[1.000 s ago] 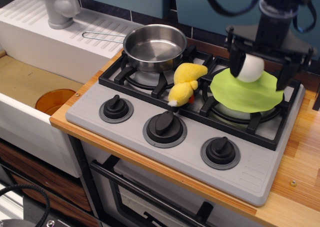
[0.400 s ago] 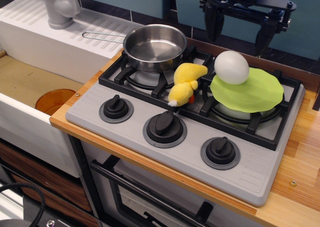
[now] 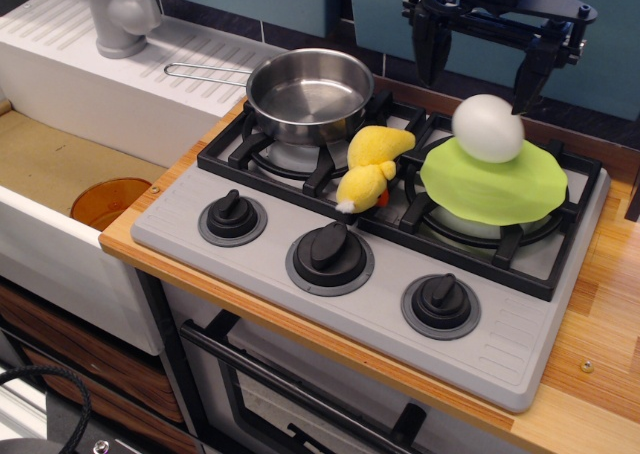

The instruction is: Put egg on plate and stuffedduck in pot or pan on stove

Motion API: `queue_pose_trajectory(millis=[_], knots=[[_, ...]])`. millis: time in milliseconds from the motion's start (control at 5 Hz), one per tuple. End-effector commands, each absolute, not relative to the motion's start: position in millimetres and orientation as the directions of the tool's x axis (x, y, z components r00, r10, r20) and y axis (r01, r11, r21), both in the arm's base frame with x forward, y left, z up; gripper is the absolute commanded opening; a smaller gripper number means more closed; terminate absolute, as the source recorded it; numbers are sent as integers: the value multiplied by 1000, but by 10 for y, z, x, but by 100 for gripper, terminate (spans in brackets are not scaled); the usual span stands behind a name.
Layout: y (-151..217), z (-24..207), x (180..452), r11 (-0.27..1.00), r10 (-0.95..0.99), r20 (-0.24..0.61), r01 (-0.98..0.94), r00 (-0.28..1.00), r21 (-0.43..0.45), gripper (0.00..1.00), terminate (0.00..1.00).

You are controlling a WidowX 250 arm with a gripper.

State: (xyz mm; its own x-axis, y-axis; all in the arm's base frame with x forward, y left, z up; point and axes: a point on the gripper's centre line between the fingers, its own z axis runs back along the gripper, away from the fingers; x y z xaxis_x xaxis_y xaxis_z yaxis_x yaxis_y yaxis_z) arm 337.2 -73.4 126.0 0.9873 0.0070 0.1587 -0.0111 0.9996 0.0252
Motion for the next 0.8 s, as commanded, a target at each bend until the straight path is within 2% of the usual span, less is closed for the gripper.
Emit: queue_pose_trajectory(millis=[0,600], knots=[[-511,1388,3339,997,38,308,-58,951,56,100,0],[-296,1048,3262,995,17,387,-55,922,87,100,0]])
